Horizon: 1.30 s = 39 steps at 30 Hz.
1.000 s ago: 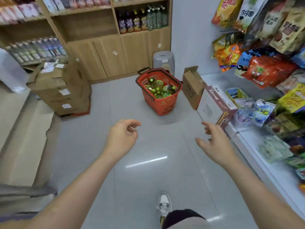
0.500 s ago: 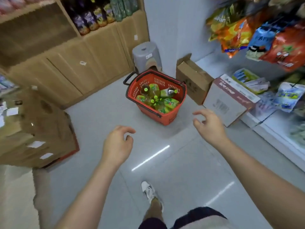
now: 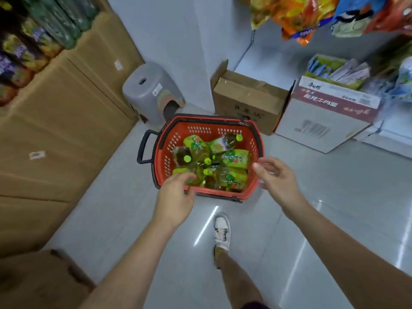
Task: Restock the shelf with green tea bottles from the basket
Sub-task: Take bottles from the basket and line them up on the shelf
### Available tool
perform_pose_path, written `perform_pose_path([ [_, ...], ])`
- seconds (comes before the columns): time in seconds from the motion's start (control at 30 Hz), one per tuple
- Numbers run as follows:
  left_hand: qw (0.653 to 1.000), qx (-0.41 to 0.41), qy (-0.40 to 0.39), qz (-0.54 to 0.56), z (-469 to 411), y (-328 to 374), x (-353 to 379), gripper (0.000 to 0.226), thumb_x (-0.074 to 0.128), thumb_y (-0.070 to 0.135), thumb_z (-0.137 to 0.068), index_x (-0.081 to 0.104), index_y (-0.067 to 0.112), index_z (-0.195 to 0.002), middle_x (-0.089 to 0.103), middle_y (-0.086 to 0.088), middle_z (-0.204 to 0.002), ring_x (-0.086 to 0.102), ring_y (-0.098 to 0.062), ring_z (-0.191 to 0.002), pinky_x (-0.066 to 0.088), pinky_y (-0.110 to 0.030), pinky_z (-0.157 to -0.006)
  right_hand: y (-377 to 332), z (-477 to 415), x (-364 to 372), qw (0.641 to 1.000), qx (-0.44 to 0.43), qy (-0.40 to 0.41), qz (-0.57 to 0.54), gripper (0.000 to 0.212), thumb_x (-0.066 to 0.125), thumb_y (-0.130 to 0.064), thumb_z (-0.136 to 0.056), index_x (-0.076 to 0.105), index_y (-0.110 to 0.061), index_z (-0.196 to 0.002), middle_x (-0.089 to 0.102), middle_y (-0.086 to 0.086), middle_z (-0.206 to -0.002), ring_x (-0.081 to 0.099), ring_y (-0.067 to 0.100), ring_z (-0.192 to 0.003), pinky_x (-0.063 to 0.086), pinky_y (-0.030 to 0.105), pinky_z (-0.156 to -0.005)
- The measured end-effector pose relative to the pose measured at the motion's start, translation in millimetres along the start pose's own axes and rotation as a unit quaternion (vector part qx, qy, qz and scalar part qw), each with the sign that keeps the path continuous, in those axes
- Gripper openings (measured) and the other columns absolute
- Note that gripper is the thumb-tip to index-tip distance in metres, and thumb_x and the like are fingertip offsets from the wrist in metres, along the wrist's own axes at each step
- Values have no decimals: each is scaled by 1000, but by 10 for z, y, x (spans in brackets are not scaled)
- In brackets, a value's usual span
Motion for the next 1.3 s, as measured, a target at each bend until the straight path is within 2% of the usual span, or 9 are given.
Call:
perform_pose_path([
  [0.17, 998, 3, -59, 10, -1215, -769, 418, 29, 62, 9, -87, 67, 15, -114, 66, -2, -119, 60, -16, -110, 43, -25, -97, 472, -969, 1044, 999, 22, -26, 11, 76, 74, -67, -55, 54, -35, -121, 64, -5, -111, 66, 15, -101, 57, 43, -85],
  [0.4, 993, -35, -114, -10, -2361, -1817, 957, 55, 58, -5, -79, 55, 16, -130, 57, -9, -129, 52, -25, -120, 40, -30, -102, 1006, -1918, 2486, 991, 33, -112, 58, 71, 72, -34, -81, 33, -35, -141, 44, -9, -129, 56, 10, -112, 51, 27, -91],
  [0.47, 989, -53, -141, 7, -2575, -2054, 1124, 64, 57, -6, -79, 46, 16, -138, 49, -9, -137, 46, -25, -127, 36, -30, -107, 1228, -2188, 2793, 992, 37, -91, 75, 78, 75, -31, -79, 33, -27, -145, 46, -10, -132, 46, 5, -119, 42, 15, -93],
  [0.6, 979, 3, -201, 30, -2797, -2376, 1358, 74, 61, -2, -82, 32, 21, -147, 38, 0, -148, 40, -20, -134, 33, -27, -108, 1641, -2561, 3188, 992, 76, -18, 95, 71, 78, -21, -76, 45, -27, -140, 60, -3, -129, 54, 15, -122, 41, 21, -97],
  [0.8, 969, 113, -217, -17, -3089, -2546, 1445, 108, 81, 24, -72, 7, 27, -151, 12, 2, -160, 9, -20, -147, 19, -40, -119, 1633, -2702, 3039, 981, 89, 94, 147, 53, 76, -27, -79, 59, -23, -129, 66, 1, -113, 64, 16, -103, 50, 18, -78],
  [0.9, 958, 170, -214, -84, -3243, -2489, 1471, 127, 83, 42, -64, -11, 33, -149, -1, 2, -162, -4, -20, -148, 11, -48, -120, 1471, -2670, 2801, 986, 84, 69, 127, 45, 78, -31, -77, 65, -21, -119, 67, 2, -104, 70, 20, -88, 61, 36, -70],
  [1.03, 946, 246, -203, -55, -3330, -2262, 1513, 123, 81, 55, -55, 4, 33, -148, 30, -4, -150, 26, -24, -140, 25, -51, -113, 1140, -2479, 2393, 994, 44, 70, 74, 40, 75, -30, -75, 66, -17, -111, 73, 6, -86, 74, 20, -71, 62, 37, -61],
  [1.2, 975, 145, -168, 29, -3175, -1837, 1653, 113, 77, 62, -49, 20, 31, -141, 43, 0, -139, 40, -22, -127, 39, -47, -102, 1277, -2322, 2235, 988, 109, 19, -105, 75, 72, -39, -67, 40, -38, -135, 62, -8, -114, 65, 17, -103, 56, 44, -85],
  [1.3, 947, 125, -263, 135, -3034, -1696, 1807, 104, 81, 55, -50, 32, 33, -139, 50, 8, -132, 48, -15, -122, 44, -38, -99, 1428, -2355, 2206, 969, 109, 77, -209, 83, 84, -27, -60, 46, -19, -134, 68, 6, -119, 67, 25, -107, 54, 47, -92],
])
Point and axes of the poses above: each hand's wrist, its own z-axis away from the middle knuckle, its own x-axis out of the palm, y = z × x, the point moved 4 cm from there along -z, towards the middle knuckle
